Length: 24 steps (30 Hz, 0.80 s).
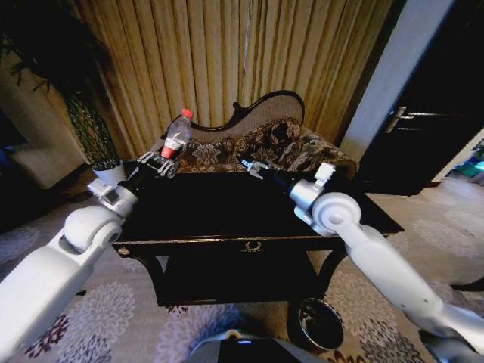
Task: Move to the front of the table and place the trash on the table into the trash bin.
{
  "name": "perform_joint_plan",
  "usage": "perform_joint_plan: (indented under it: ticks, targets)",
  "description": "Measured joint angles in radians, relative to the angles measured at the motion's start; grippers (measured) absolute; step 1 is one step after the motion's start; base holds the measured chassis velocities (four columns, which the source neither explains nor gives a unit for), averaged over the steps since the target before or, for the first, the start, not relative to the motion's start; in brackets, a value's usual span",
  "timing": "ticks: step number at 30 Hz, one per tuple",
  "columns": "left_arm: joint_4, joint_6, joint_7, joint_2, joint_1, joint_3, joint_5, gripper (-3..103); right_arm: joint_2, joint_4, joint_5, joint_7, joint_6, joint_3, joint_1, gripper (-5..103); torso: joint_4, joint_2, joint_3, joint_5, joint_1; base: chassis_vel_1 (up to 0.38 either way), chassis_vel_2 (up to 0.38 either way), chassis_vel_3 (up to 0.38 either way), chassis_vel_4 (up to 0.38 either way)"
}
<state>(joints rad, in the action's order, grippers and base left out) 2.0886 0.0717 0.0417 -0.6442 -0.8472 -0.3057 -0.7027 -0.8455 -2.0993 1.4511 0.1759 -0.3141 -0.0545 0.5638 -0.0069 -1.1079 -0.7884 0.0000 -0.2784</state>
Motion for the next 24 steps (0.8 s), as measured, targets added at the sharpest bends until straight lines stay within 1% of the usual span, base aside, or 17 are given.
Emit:
perform_joint_plan:
  ticks: [1,2,3,4,6,8,9,11,12,16,22,24]
  targets:
    - [0.000,0.000,0.000,0.000,0.000,0.000,0.000,29,0.000,0.000,0.000,0.000,0.000,0.000,0.000,100,0.0000,0.000,0.000,0.0000,0.000,0.000,0.000,0.000,0.000]
    - [-0.011,0.004,-0.004,-0.014,0.027,0.039,0.001,29,-0.003,0.001,0.006,-0.001,0.000,0.001,-0.011,100,-0.0002,0.000,0.000,-0.0002,0.000,0.000,0.000,0.000,0.000]
    - [-0.016,0.007,-0.007,-0.020,0.040,0.057,0.002,29,-0.003,0.001,0.009,-0.001,0.000,0.001,-0.014,100,-0.0002,0.000,0.000,-0.0001,0.000,0.000,0.000,0.000,0.000]
    - [-0.028,0.015,-0.013,-0.037,0.082,0.112,0.003,29,-0.001,0.001,0.014,-0.003,0.000,-0.001,-0.018,100,-0.0003,0.000,0.000,-0.0001,0.000,0.000,0.000,0.000,0.000]
    - [-0.032,0.018,-0.014,-0.042,0.096,0.128,0.004,29,0.001,0.001,0.015,-0.005,0.001,-0.003,-0.019,100,-0.0004,0.000,0.000,-0.0002,0.000,0.000,0.000,0.000,0.000]
    - [-0.043,0.030,-0.022,-0.059,0.159,0.188,0.005,29,0.006,0.001,0.017,-0.012,0.001,-0.011,-0.018,100,-0.0004,0.000,0.000,0.0000,0.000,0.000,0.000,0.000,0.000]
    - [-0.043,0.030,-0.022,-0.059,0.159,0.188,0.005,29,0.006,0.001,0.017,-0.012,0.001,-0.011,-0.018,100,-0.0004,0.000,0.000,0.0000,0.000,0.000,0.000,0.000,0.000]
    - [-0.053,0.042,-0.030,-0.073,0.230,0.246,0.003,29,0.009,0.003,0.017,-0.018,0.001,-0.017,-0.013,100,-0.0006,0.000,0.000,0.0001,0.000,0.000,0.000,0.000,0.000]
    - [-0.053,0.042,-0.030,-0.073,0.230,0.246,0.003,29,0.009,0.003,0.017,-0.018,0.001,-0.017,-0.013,100,-0.0006,0.000,0.000,0.0001,0.000,0.000,0.000,0.000,0.000]
    - [-0.056,0.058,-0.042,-0.085,0.302,0.309,-0.002,29,0.005,0.006,0.013,-0.023,0.000,-0.018,-0.009,100,-0.0003,0.000,0.000,0.0001,0.000,0.000,0.000,0.000,0.000]
    - [-0.057,0.061,-0.046,-0.094,0.317,0.333,-0.003,29,-0.004,0.013,0.011,-0.023,-0.001,0.001,-0.028,100,-0.0001,0.000,0.000,-0.0001,0.000,0.000,0.000,0.000,0.000]
    - [-0.057,0.065,-0.048,-0.102,0.321,0.344,-0.003,29,-0.018,0.018,0.011,-0.023,-0.001,0.015,-0.048,100,-0.0002,0.000,0.000,-0.0001,0.000,0.000,0.000,0.000,0.000]
